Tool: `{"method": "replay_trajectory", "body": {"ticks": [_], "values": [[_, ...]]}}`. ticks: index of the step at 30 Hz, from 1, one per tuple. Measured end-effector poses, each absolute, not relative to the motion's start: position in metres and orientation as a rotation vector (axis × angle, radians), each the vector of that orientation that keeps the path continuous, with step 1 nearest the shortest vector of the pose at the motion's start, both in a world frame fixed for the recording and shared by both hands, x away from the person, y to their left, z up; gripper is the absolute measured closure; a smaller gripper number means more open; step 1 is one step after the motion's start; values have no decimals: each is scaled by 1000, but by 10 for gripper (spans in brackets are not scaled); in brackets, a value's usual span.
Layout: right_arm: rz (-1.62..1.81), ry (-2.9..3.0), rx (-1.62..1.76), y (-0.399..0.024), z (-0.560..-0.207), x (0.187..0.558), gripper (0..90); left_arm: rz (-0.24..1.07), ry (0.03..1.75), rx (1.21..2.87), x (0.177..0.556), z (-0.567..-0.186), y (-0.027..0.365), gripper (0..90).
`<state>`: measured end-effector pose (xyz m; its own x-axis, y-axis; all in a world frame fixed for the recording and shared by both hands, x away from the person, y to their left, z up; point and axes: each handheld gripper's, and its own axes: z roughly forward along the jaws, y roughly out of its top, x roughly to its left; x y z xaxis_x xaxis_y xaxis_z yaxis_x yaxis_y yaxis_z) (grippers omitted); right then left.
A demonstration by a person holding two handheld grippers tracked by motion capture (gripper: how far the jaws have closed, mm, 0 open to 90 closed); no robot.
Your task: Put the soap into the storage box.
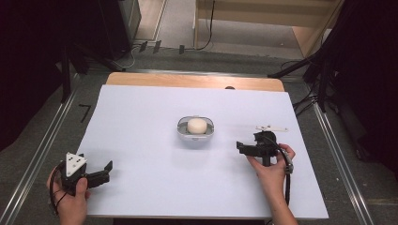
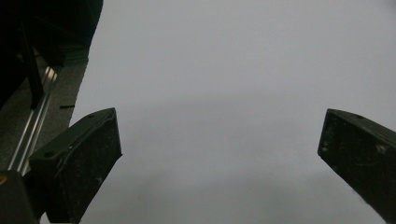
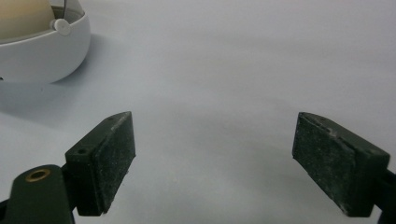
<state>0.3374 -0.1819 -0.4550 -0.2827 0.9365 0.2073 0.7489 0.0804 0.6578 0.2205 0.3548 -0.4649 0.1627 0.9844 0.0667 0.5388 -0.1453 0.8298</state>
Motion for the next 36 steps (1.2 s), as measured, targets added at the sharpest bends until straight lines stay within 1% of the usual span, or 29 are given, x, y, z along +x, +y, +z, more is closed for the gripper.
{"method": "replay_trajectory", "body": {"ticks": [9, 33, 35, 36], "values": [[985, 2078, 1694, -203, -460, 327, 138, 849, 1452, 1774, 220, -465, 355, 0], [948, 2011, 1691, -239, -471, 303, 134, 850, 1449, 1768, 220, -465, 355, 0], [955, 2013, 1690, -243, -471, 301, 119, 850, 1450, 1768, 220, -465, 355, 0], [970, 2017, 1689, -245, -471, 299, 94, 850, 1450, 1768, 220, -465, 355, 0]]}}
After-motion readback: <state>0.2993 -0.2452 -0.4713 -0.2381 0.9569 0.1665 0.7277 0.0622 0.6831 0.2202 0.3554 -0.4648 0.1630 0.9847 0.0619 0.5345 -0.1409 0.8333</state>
